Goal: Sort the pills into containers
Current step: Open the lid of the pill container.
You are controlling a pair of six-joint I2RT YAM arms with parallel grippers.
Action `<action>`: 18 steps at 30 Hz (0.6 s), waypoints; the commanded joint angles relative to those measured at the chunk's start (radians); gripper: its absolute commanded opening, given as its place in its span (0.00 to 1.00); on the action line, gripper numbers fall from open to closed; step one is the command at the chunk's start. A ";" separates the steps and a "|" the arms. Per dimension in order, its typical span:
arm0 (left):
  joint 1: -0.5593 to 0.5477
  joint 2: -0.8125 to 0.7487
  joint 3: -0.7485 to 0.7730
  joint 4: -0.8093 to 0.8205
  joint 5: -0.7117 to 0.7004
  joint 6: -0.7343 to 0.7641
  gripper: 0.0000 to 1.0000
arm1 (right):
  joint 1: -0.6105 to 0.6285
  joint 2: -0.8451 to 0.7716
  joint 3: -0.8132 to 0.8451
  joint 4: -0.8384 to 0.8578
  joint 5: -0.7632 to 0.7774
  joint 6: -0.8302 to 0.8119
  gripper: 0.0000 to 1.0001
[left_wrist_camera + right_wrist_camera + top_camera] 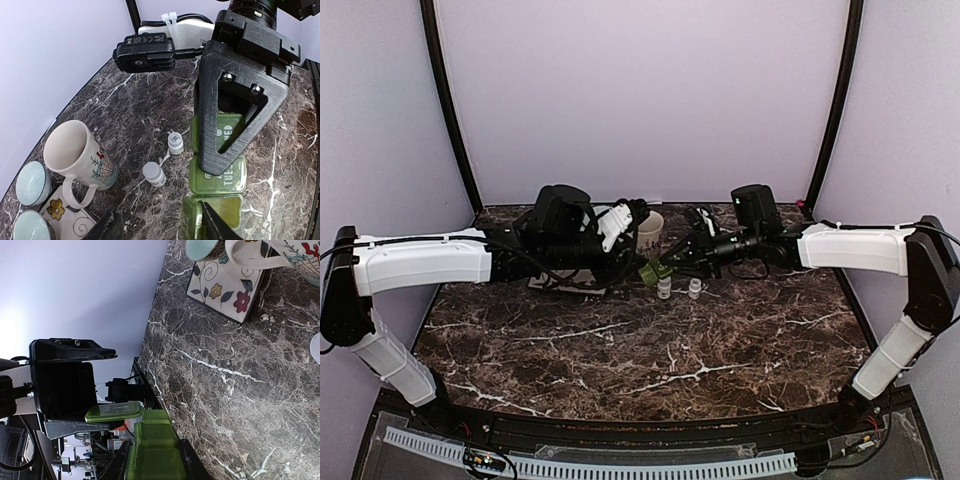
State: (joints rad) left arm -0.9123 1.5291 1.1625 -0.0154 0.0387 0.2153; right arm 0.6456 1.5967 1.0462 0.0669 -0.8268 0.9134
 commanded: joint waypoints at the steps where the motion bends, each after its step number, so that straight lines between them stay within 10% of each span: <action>1: 0.007 -0.011 0.020 0.008 -0.049 -0.008 0.52 | -0.005 -0.019 0.000 0.027 -0.024 -0.016 0.00; 18: 0.035 0.020 0.039 0.000 -0.086 -0.031 0.52 | -0.008 -0.031 -0.005 0.038 -0.031 -0.015 0.00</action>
State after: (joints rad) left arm -0.8890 1.5417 1.1629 -0.0154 -0.0383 0.1986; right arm 0.6449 1.5967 1.0462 0.0673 -0.8410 0.9119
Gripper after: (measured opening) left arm 0.519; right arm 0.245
